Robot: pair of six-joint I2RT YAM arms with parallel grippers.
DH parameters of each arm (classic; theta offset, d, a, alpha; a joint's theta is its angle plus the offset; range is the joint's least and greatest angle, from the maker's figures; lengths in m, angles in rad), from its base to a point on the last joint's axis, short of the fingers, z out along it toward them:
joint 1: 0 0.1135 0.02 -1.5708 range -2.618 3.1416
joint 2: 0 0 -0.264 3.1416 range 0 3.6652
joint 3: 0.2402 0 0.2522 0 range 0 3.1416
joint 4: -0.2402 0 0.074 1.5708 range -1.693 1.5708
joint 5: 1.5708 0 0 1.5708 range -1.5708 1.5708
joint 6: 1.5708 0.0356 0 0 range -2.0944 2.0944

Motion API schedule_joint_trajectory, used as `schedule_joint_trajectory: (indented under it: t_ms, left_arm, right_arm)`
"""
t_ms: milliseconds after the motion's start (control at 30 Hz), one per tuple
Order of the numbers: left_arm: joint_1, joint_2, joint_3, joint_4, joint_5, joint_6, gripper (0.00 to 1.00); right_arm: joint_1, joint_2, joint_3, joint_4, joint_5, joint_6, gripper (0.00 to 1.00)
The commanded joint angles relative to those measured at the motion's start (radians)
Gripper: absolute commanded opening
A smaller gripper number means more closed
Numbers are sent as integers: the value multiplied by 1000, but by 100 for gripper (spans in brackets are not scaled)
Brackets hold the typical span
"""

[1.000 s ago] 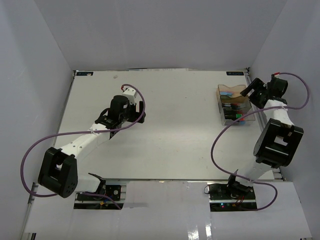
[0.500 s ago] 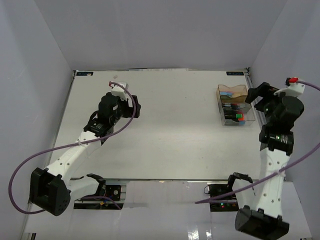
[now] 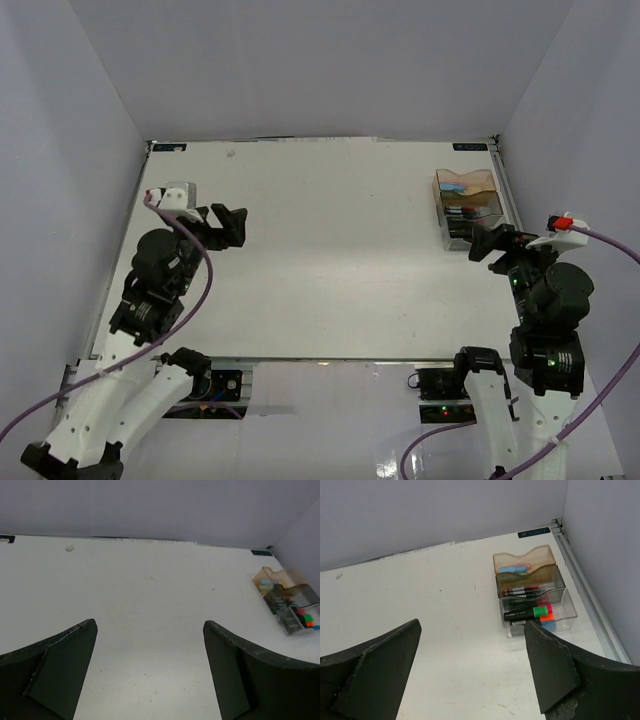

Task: Sort the stationery into containers
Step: Reset both arms

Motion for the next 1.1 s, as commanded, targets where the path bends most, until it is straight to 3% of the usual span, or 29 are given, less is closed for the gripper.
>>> schedule_joint_trajectory:
  t_ms: [0,133,533,1067]
  left_arm:
    - [4,-99,-33,-112,-33,-40,98]
    - [4,-231,-125,-160,-43,-55,98]
    - [4,-337,-309,-124,-56,-86,98]
    - [4,-351,-321,-118,-57,-71,98]
  right_arm:
    - [77,-70,-48,-54,131,-56,90]
    - [145,-149,-138,-59,164,-66,90]
    - [170,-186,-183,-47,151,-69,90]
    - [171,-199,-240,-1,134,-63,90]
